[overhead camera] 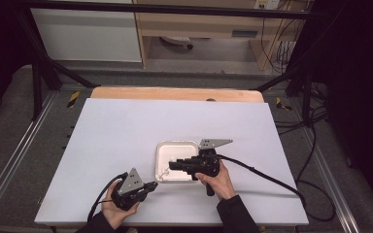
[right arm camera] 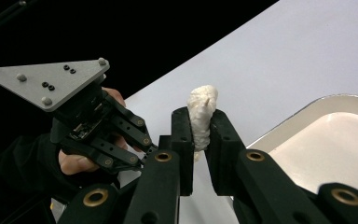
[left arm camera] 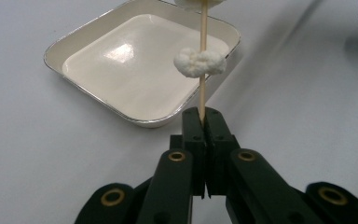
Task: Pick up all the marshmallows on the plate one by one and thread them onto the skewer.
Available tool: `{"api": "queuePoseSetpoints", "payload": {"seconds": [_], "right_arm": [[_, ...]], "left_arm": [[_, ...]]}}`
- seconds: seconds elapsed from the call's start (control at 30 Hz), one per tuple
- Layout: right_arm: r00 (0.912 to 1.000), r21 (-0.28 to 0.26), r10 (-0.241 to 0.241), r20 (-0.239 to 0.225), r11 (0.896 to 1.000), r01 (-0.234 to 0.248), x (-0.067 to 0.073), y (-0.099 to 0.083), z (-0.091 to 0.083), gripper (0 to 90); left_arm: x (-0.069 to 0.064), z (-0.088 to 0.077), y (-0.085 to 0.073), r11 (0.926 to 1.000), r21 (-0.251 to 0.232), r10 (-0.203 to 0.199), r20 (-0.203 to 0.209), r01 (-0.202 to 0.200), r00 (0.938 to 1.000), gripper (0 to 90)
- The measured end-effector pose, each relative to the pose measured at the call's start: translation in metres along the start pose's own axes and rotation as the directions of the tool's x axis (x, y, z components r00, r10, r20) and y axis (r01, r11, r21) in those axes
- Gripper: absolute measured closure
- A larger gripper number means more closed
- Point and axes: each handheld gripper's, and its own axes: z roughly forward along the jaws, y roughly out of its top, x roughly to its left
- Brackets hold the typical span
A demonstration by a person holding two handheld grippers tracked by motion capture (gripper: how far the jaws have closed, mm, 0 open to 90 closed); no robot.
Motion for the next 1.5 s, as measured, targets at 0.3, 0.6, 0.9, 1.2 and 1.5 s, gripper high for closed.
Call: {"api": "queuePoseSetpoints", "payload": {"seconds": [0.3,0.6,0.9,1.2,1.5], "right_arm": [[1.0000,0.007,-0.001,-0.008,1.000,0.001,-0.001,-0.003,0.001,82.9],[0.9998,0.030,-0.006,-0.017,1.000,0.006,0.000,-0.006,0.009,81.2],[0.9963,0.027,-0.040,0.076,0.999,0.038,0.002,-0.003,0.003,57.3],[0.9683,0.043,-0.084,0.235,0.996,0.076,-0.003,-0.009,-0.017,28.6],[0.9196,0.117,-0.116,0.375,0.990,0.078,-0.018,-0.026,-0.039,9.5]], "left_arm": [[-0.001,0.000,0.001,1.0000,-0.001,-0.002,0.008,0.002,1.0000,89.0],[0.001,0.001,0.007,0.9993,-0.035,-0.012,0.009,0.012,0.9999,88.9],[0.004,0.000,0.003,0.9988,-0.030,-0.037,0.015,0.037,0.9992,88.8],[0.011,-0.001,0.000,0.9956,-0.025,-0.090,0.015,0.091,0.9958,88.7],[0.013,-0.001,0.000,0.9940,-0.022,-0.107,0.018,0.107,0.9941,88.6]]}}
